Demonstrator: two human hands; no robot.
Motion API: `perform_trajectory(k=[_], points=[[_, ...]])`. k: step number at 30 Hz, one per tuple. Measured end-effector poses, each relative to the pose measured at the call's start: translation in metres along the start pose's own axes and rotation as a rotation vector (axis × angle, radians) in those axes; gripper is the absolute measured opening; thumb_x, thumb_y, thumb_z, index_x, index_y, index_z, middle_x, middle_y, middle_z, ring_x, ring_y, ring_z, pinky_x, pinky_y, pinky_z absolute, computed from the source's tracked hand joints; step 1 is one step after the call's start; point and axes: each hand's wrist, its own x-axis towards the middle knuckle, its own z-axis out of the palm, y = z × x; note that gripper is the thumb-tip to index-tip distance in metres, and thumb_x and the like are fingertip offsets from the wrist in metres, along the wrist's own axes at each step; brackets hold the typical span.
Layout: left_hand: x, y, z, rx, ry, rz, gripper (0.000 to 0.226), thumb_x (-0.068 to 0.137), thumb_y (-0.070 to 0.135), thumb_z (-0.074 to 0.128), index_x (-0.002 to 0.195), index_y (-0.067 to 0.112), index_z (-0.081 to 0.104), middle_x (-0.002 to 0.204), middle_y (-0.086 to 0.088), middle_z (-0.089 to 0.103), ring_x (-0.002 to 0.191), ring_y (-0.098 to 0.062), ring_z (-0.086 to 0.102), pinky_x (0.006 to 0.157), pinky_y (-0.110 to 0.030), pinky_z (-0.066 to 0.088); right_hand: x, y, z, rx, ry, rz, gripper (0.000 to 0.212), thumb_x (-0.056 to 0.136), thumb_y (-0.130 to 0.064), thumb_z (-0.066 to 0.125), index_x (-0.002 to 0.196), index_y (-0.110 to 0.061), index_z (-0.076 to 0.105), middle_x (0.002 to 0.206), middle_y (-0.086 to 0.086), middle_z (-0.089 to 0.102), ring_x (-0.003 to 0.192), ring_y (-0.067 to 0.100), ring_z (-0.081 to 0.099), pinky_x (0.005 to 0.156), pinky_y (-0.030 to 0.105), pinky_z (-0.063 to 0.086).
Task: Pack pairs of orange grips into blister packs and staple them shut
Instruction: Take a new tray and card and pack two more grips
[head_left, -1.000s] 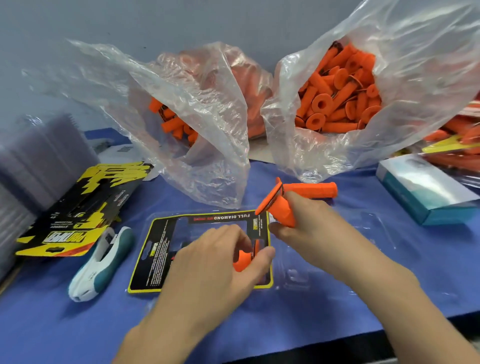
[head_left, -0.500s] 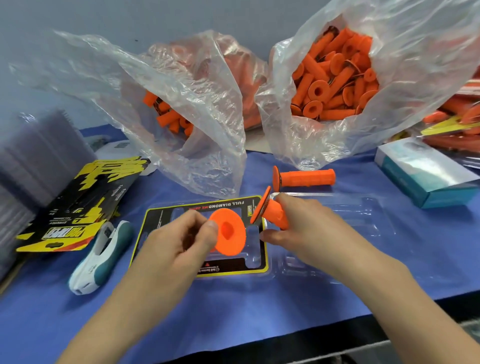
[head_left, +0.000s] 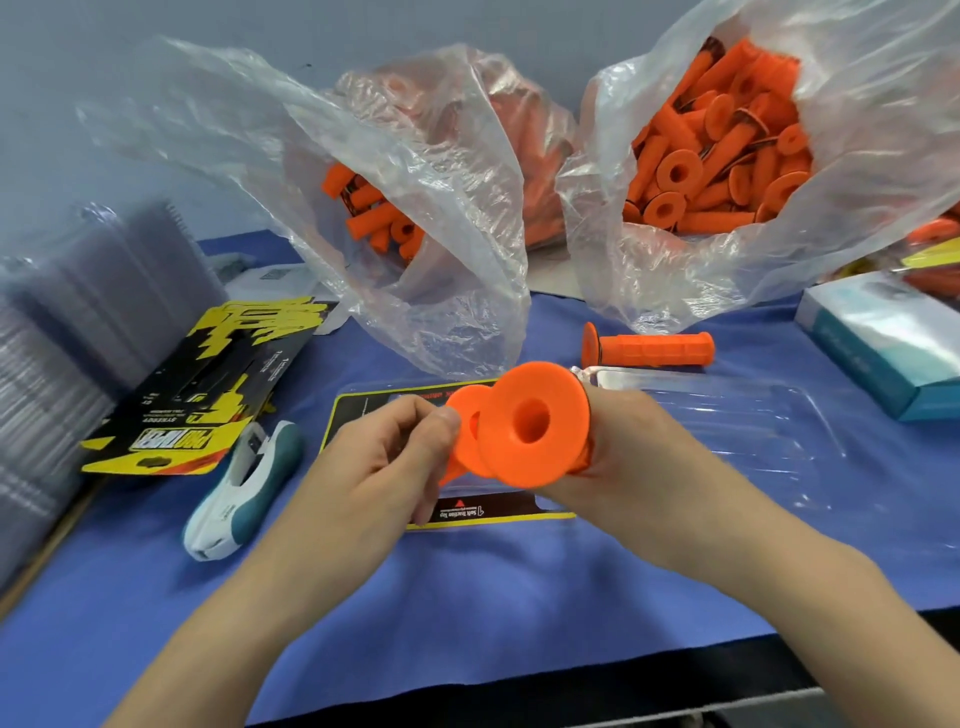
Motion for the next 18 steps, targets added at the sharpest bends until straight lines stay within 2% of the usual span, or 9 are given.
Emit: perform_trajectory(k=[4,7,10,12,16,18], points=[[0.002,-0.0011,0.0007,-0.013,-0.001,-0.017,0.032,0.083,0.052,0.049,0.066,0.025,0.055,0.053,0.002,0.046,0.046,-0.009,0.04,0.046,-0.014,0.032,0.0015,0.0017,0.0004,-0.059,-0.032,0.007,0.027,0.079,-0.036,0.063,0.075,-0.058,0.048,0.074,-0.039,0.055,0.07,-0.007,0.053,0.064,0.006,0.037],[0.0036,-0.0003,0.0018,-0.032,0.007,-0.027,0.032,0.087,0.049,0.049,0.066,0.027,0.057,0.052,0.003,0.047,0.045,-0.01,0.04,0.045,-0.013,0.032,0.0013,-0.0001,0.0009,-0.058,-0.028,-0.001,0.037,0.077,-0.031,0.063,0.08,-0.065,0.048,0.079,-0.041,0.056,0.075,-0.01,0.055,0.069,0.005,0.039],[0.0046,-0.0003,0.0021,-0.028,0.023,-0.031,0.033,0.097,0.037,0.048,0.066,0.027,0.058,0.049,0.004,0.047,0.043,-0.008,0.04,0.045,-0.013,0.033,0.0017,-0.0001,0.0012,-0.066,-0.004,-0.014,0.031,0.076,-0.024,0.061,0.087,-0.052,0.055,0.083,-0.045,0.055,0.079,-0.015,0.055,0.072,0.003,0.038],[0.0042,0.0011,0.0023,-0.026,0.019,-0.038,0.035,0.098,0.036,0.048,0.065,0.027,0.057,0.049,0.005,0.046,0.044,-0.008,0.04,0.045,-0.014,0.033,0.0019,-0.0013,0.001,-0.07,0.018,-0.026,0.036,0.075,-0.022,0.061,0.095,-0.05,0.053,0.085,-0.047,0.054,0.081,-0.017,0.054,0.073,0.002,0.038],[0.0022,0.0037,0.0032,-0.038,-0.009,-0.057,0.033,0.091,0.043,0.05,0.062,0.03,0.056,0.053,0.003,0.045,0.045,-0.011,0.039,0.045,-0.015,0.032,-0.0004,-0.0016,0.0006,-0.041,0.03,-0.011,0.05,0.074,-0.02,0.062,0.083,-0.067,0.049,0.081,-0.046,0.055,0.078,-0.018,0.055,0.07,0.0,0.037],[0.0015,0.0052,0.0035,-0.048,-0.013,-0.058,0.032,0.09,0.044,0.05,0.062,0.029,0.055,0.054,0.003,0.044,0.045,-0.011,0.039,0.045,-0.015,0.032,-0.0011,0.0004,0.0017,-0.007,0.035,0.004,0.046,0.073,-0.02,0.062,0.079,-0.064,0.051,0.077,-0.043,0.056,0.075,-0.015,0.055,0.068,0.001,0.038]])
